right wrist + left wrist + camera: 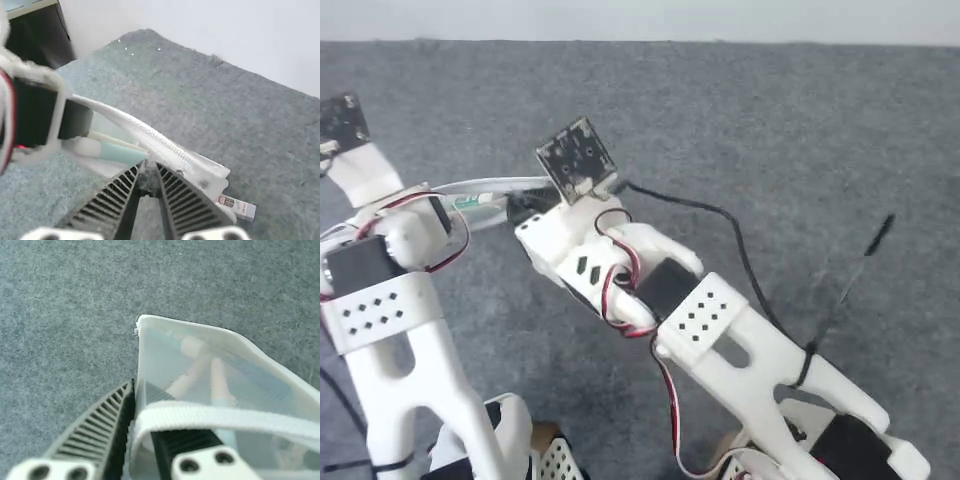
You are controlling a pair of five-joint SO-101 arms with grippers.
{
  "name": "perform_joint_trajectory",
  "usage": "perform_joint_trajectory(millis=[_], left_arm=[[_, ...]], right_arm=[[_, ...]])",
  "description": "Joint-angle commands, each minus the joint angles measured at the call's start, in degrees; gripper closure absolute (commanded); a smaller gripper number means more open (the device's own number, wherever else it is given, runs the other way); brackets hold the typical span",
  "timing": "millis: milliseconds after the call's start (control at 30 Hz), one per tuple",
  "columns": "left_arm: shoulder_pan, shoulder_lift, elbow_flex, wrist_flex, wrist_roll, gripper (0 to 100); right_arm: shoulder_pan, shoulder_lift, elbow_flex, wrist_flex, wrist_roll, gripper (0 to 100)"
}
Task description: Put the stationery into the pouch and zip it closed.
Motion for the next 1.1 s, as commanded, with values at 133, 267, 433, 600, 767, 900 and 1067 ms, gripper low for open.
perform_joint_trajectory(millis=[133,267,433,600,767,900,1067], left_arm=[[-0.3,-10.2,-0.2,-3.7,-0.4,99],[-7.6,-11.1,4.2,-8.8,2.4,99],[-14.6,-11.5,3.3,-7.5,4.9,99],[-17.2,-11.5,3.4,-7.5,5.5,99],[-18.4,-11.5,5.0,-7.3,5.1,99],[-18.1,-11.5,6.0,-7.5,5.0,99],[-18.1,-11.5,6.2,-7.5,5.0,99]], right_arm=[[-0.7,-9.2,4.5,-3.7,-0.6,99.2],[0.9,-12.3,7.0,-3.7,-0.7,99.2],[2.2,-10.9,6.9,-3.7,-0.7,99.2],[3.2,-5.9,5.2,-3.7,-0.7,99.2],[7.0,1.3,-1.2,0.0,-4.5,99.2],[8.1,9.5,-12.3,10.5,-11.3,99.1],[8.0,21.8,-24.0,19.3,-17.9,86.9]])
